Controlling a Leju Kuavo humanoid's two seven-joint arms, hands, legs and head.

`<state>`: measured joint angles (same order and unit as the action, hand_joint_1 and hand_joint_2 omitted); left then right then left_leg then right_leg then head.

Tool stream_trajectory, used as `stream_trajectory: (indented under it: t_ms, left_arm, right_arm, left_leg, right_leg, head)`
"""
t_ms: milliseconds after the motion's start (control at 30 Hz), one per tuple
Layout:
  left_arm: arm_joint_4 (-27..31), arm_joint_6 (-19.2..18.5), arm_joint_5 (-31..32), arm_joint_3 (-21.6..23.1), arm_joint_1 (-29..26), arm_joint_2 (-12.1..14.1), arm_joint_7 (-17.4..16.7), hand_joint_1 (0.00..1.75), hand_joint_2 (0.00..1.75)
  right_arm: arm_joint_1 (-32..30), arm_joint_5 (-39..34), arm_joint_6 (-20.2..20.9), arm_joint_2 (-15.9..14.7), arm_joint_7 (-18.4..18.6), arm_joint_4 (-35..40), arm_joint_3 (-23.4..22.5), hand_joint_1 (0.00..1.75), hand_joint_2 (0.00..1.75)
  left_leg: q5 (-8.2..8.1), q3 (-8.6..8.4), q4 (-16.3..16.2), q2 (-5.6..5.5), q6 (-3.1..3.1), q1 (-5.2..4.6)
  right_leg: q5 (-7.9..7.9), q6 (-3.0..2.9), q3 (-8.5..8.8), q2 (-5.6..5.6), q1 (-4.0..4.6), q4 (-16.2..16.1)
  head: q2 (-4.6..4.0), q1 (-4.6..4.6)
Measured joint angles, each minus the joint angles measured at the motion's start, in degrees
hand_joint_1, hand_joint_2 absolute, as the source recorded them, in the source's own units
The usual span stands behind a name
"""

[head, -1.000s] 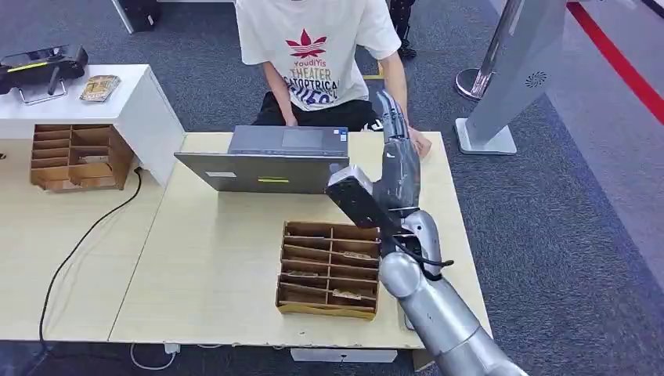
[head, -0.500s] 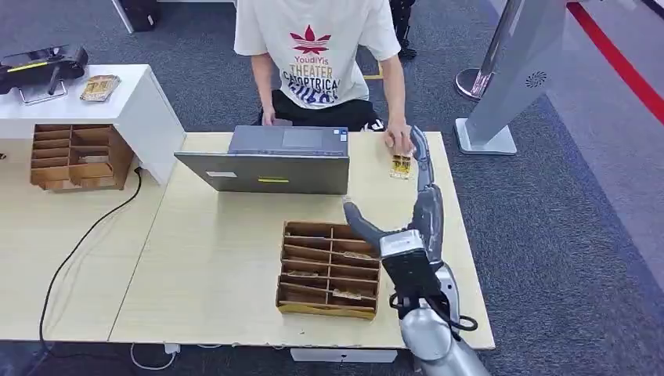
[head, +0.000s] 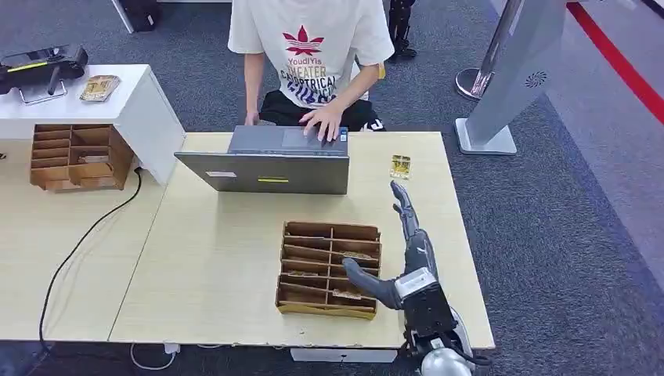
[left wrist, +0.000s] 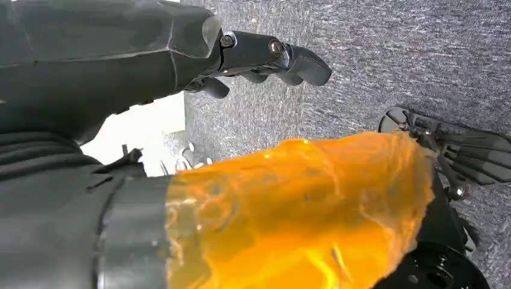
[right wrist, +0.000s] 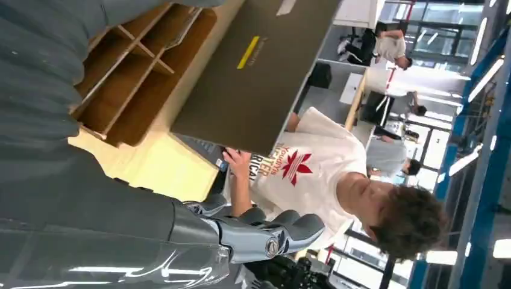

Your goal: Pass the card to the sensor for recognition and then transmit it.

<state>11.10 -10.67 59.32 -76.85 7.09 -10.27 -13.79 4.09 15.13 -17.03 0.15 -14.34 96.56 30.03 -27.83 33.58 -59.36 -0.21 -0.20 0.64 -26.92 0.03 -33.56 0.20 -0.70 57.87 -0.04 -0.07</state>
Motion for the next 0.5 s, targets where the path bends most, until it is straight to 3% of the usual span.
stream_trajectory:
  t_ms: [200,500]
  left_arm:
    - [0.0,0.0,-0.2,-0.5,0.0,0.0,0.0,0.0,0.0]
    - [0.0,0.0,-0.3,-0.8,0.0,0.0,0.0,0.0,0.0]
  right_arm:
    - [-0.6,2.8,0.7,-1.0,0.5,-0.2,1.0,0.0,1.75]
    - [-0.5,11.0,-1.5,-1.5,2.2,-2.2,4.5,0.0,1.75]
  left_leg:
    - [0.0,0.0,0.0,0.0,0.0,0.0]
    - [0.0,0.01,0.0,0.0,0.0,0.0]
  right_leg:
    - [0.0,0.0,0.0,0.0,0.0,0.0]
    - [0.0,0.0,0.0,0.0,0.0,0.0]
  head:
    - [0.0,0.0]
    - [0.0,0.0]
